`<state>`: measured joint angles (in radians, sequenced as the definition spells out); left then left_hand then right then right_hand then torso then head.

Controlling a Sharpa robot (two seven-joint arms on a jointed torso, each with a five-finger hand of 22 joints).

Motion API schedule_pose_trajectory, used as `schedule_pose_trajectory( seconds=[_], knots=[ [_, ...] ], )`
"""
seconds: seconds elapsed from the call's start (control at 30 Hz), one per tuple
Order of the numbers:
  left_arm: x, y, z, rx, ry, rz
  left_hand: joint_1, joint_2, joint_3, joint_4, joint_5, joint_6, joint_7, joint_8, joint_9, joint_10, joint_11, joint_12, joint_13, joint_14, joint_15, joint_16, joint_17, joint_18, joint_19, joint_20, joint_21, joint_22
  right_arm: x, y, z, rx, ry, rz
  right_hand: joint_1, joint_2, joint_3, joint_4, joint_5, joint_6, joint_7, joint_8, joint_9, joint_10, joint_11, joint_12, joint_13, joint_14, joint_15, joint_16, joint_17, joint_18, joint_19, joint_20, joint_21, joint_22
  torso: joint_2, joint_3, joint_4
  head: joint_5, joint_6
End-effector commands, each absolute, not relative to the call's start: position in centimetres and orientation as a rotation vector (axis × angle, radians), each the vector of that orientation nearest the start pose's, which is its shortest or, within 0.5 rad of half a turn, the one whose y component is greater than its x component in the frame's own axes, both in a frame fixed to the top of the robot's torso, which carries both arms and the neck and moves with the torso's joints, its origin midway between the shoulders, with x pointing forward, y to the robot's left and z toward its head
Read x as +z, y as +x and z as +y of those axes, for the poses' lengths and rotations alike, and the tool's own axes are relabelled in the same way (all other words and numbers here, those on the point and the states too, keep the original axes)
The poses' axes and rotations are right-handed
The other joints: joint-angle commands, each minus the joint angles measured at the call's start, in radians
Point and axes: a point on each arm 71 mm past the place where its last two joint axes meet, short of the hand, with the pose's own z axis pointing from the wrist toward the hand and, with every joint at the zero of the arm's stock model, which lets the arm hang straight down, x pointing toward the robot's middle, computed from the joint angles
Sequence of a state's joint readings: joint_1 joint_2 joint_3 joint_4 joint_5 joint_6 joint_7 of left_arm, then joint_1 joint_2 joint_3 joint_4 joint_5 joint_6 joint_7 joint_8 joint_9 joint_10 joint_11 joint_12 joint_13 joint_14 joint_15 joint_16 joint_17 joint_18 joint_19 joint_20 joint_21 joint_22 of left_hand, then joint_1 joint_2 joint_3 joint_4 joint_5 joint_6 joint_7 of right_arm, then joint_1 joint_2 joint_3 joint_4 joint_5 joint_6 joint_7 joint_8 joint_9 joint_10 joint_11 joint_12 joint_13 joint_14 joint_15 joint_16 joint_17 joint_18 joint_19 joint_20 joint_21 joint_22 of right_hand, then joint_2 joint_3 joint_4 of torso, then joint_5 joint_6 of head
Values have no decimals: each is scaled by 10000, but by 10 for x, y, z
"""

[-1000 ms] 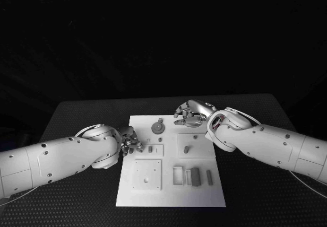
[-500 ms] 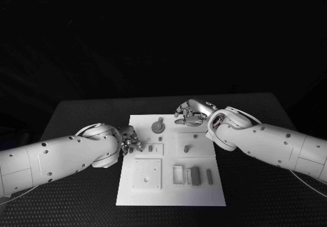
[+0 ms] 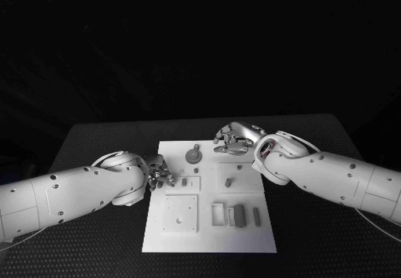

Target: Assemble the parts on the task board

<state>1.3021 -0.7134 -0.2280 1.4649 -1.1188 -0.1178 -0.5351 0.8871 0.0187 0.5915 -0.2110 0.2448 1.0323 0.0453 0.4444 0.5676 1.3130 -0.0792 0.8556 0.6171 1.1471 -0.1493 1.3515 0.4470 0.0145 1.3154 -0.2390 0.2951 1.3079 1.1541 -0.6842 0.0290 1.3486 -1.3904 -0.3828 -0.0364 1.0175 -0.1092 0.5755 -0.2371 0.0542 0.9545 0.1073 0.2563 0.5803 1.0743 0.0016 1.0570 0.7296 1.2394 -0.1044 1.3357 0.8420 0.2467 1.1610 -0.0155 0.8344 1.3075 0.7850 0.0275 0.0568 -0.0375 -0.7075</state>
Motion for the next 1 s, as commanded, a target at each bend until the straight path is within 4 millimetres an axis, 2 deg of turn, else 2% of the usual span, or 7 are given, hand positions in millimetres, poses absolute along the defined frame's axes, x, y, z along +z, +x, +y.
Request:
schedule_pose_trajectory(
  seconds=[0.03,1.0],
  knots=[
    [-245,482,185,-2844,-1452,22173,132,248,-2,-70,36,1123,-209,-45,-17,-17,-53,48,10,24,-49,46,14,-145,22,-62,36,242,-189,515,-168,7459,-664,15897,-87,-34,4,64,38,25,72,-66,10,-75,-1,-17,3,46,-27,-41,12,151,20,-59,-66,141,3,-4,1,6,-4],
    [-242,485,183,-3156,-1798,21492,96,305,-10,-55,25,1134,-213,-39,-17,-1,-58,48,21,42,-56,52,13,-143,33,-66,75,238,-189,515,-167,7473,-667,15878,-94,-30,1,70,38,27,72,-70,19,-76,-1,-14,4,45,-27,-42,16,151,20,-57,-66,143,0,0,-3,7,-16]
  ],
)
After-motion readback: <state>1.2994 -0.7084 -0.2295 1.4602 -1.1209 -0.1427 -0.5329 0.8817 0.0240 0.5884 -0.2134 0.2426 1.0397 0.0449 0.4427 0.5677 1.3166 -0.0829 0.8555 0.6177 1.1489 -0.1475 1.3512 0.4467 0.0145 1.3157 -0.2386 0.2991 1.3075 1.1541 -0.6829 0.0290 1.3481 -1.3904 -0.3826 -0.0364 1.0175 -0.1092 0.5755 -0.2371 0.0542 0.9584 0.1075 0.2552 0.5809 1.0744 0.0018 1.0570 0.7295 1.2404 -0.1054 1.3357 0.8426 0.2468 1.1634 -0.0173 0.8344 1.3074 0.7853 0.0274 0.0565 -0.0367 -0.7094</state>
